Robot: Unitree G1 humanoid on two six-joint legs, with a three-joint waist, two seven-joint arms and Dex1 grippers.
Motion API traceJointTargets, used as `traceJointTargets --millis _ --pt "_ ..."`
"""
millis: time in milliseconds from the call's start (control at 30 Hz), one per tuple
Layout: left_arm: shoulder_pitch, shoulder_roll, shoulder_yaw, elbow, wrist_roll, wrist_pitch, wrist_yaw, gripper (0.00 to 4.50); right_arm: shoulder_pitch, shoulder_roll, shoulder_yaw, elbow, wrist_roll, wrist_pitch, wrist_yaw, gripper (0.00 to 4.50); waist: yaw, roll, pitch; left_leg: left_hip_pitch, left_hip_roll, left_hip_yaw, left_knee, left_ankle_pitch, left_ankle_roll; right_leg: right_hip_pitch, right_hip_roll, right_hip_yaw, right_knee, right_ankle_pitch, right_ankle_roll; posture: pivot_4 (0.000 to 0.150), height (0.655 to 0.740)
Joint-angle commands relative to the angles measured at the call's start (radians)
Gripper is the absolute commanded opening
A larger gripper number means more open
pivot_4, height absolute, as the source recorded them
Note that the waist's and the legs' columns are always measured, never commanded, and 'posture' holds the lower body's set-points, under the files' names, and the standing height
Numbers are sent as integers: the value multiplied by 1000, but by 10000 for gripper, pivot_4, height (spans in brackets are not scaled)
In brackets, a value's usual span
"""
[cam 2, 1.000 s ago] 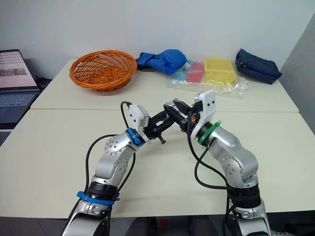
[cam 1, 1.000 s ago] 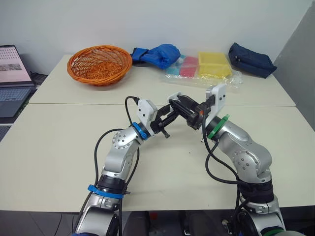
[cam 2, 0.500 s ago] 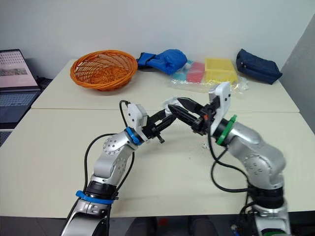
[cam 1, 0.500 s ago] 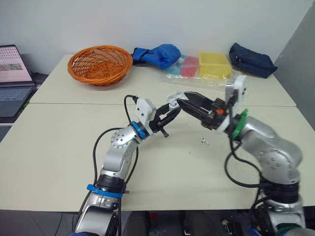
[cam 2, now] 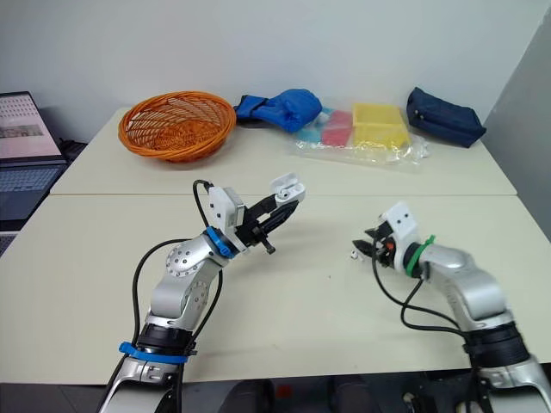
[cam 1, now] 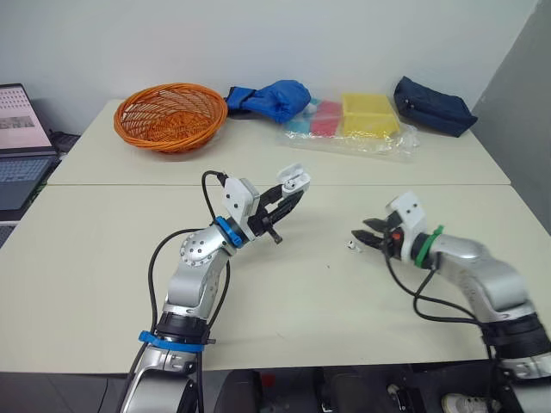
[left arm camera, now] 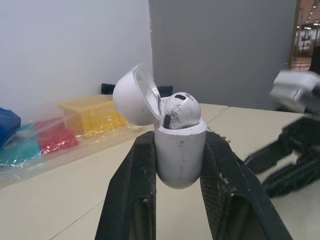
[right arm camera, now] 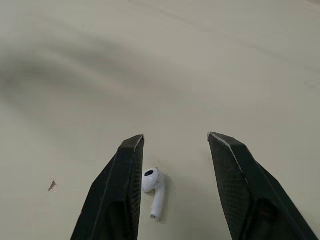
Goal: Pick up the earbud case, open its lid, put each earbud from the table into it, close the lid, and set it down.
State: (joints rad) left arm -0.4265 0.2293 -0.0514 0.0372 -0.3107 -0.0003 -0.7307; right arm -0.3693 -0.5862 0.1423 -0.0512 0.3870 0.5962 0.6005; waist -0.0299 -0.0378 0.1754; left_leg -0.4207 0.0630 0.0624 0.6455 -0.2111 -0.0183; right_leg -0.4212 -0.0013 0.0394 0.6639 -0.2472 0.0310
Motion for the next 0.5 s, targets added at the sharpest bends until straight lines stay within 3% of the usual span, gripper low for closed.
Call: traceJointTargets --millis 33,500 --pt "-5 -2 1 -55 -4 -2 12 8048 -18 4 -12 17 -48 -75 30 20795 1 0 0 0 0 0 0 0 0 0 0 0 0 0 0 1500 7400" --pt "3 5 -1 -80 -10 14 21 8048 30 19 14 -17 -123 -47 74 20795 1 0 0 0 0 1 0 0 0 0 0 0 0 0 0 1500 7400"
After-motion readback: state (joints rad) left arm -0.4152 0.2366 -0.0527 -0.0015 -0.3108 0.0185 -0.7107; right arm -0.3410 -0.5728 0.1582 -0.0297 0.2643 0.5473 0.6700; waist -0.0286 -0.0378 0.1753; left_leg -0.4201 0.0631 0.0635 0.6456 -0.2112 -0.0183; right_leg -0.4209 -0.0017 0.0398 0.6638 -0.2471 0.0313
